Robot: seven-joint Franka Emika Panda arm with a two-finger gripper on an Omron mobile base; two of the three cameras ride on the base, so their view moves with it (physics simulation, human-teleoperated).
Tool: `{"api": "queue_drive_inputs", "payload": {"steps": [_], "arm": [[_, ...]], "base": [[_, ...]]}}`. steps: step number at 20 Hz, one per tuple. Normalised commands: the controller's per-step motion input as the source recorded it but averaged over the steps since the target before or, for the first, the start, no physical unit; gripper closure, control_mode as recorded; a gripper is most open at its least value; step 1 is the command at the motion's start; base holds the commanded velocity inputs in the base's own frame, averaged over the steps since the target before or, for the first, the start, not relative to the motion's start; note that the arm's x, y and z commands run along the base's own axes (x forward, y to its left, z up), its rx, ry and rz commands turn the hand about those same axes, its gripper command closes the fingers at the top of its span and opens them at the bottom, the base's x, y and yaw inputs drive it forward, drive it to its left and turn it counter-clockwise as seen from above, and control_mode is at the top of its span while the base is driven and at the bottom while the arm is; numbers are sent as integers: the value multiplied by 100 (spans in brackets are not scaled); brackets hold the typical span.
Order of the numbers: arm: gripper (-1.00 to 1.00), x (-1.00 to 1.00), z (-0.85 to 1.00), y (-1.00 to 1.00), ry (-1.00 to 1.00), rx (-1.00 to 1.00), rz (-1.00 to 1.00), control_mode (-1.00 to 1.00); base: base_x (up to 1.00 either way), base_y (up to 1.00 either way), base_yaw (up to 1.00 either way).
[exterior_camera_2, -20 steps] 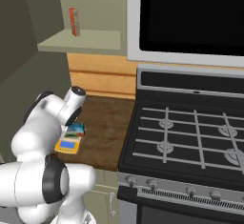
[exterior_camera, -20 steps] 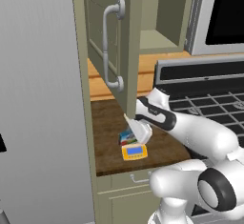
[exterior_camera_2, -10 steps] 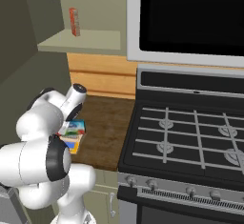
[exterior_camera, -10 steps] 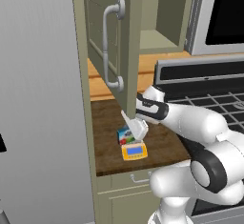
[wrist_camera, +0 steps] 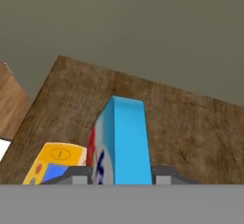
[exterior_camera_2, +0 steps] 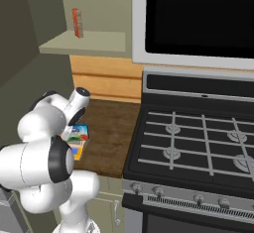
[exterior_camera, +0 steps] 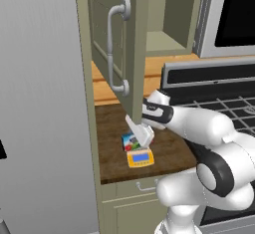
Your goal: Pick the boxed food and place it on the digital scale for weighing, and close the cabinet.
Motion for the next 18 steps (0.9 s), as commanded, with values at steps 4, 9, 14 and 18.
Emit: {"api": "queue_drive_inputs", "payload": {"steps": [4,9,14,18], "arm": [[-100,-3,-16,-4,0,0,4,-100],[-100,-6,-9,-9,0,0,4,-100],[-100,-3,-3,-11,0,0,4,-100],[-100,-11,-6,-6,0,0,3,-100]], "base": [[0,0,0],[0,0,0],[0,0,0],[0,0,0]]}}
